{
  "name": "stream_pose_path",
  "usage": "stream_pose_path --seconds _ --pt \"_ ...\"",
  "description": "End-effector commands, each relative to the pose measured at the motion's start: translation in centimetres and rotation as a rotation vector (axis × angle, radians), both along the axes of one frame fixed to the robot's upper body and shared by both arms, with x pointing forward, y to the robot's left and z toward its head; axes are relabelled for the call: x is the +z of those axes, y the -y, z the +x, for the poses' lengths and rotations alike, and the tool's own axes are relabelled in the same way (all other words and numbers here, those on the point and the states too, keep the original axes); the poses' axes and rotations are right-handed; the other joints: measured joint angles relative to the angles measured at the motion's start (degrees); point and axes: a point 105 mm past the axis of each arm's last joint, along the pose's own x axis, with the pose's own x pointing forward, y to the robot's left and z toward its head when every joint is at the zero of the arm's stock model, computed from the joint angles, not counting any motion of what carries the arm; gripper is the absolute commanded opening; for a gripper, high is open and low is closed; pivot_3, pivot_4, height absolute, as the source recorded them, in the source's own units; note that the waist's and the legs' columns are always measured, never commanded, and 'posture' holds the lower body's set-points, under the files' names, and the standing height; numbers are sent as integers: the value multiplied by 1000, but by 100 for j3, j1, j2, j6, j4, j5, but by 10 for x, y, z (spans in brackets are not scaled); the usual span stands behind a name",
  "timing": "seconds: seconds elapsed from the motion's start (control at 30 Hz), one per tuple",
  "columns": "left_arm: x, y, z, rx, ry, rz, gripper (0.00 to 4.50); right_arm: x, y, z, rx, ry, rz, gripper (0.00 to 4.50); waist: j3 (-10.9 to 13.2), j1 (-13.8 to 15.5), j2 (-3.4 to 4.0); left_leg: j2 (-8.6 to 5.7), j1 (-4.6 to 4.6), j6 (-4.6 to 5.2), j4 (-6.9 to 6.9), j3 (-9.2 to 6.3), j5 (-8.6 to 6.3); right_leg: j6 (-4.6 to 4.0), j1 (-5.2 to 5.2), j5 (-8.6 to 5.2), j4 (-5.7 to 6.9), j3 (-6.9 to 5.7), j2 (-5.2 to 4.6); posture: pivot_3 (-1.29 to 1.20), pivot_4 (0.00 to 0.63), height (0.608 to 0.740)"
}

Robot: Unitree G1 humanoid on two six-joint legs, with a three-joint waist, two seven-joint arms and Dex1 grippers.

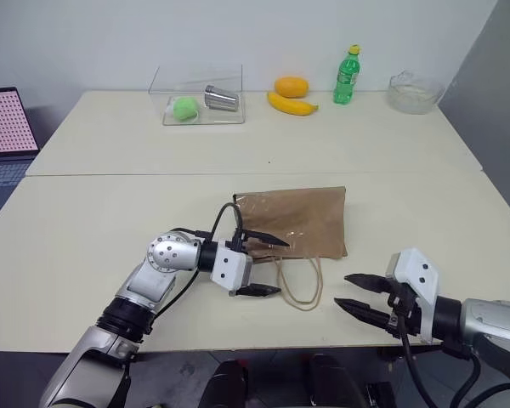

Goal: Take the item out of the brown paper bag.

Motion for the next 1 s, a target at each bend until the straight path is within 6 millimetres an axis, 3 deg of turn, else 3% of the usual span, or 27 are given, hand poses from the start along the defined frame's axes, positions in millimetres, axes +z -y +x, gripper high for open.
stream_pose_path --seconds 0.03,0.37,0.47,0.63,0.9,1.0 --pt "6 1 4 -16 59 -10 4500 16 -11 -10 58 92 -1 2320 0 0 0 0 1 0 0 0 0 0 0 0 0 0 0 0 150 740" --pt "-3 29 6 -54 89 -37 4500 15 -11 -12 58 87 -9 2320 -2 4 -4 -2 0 0 2 -1 0 2 3 1 0 1 0 0 150 740" --pt "-1 36 4 -76 82 -56 3953 12 -11 -11 50 89 -31 2366 -3 5 -4 -2 1 0 2 -1 0 2 3 1 1 1 0 0 150 740" --pt "7 36 3 -89 65 -67 2481 9 -13 -11 55 107 -52 2366 -3 0 -4 0 2 0 3 -2 0 3 4 2 1 1 2 0 150 740" --pt "49 43 18 1 -54 -197 90 -1 -27 -19 159 139 -93 2366 -3 0 -5 -2 0 0 6 -3 0 4 4 1 0 0 2 0 150 740" --pt "65 46 29 47 -67 -232 41 -4 -43 -17 199 140 -61 2366 -3 -15 -6 -1 2 0 5 -3 0 5 4 1 0 0 2 0 150 740"
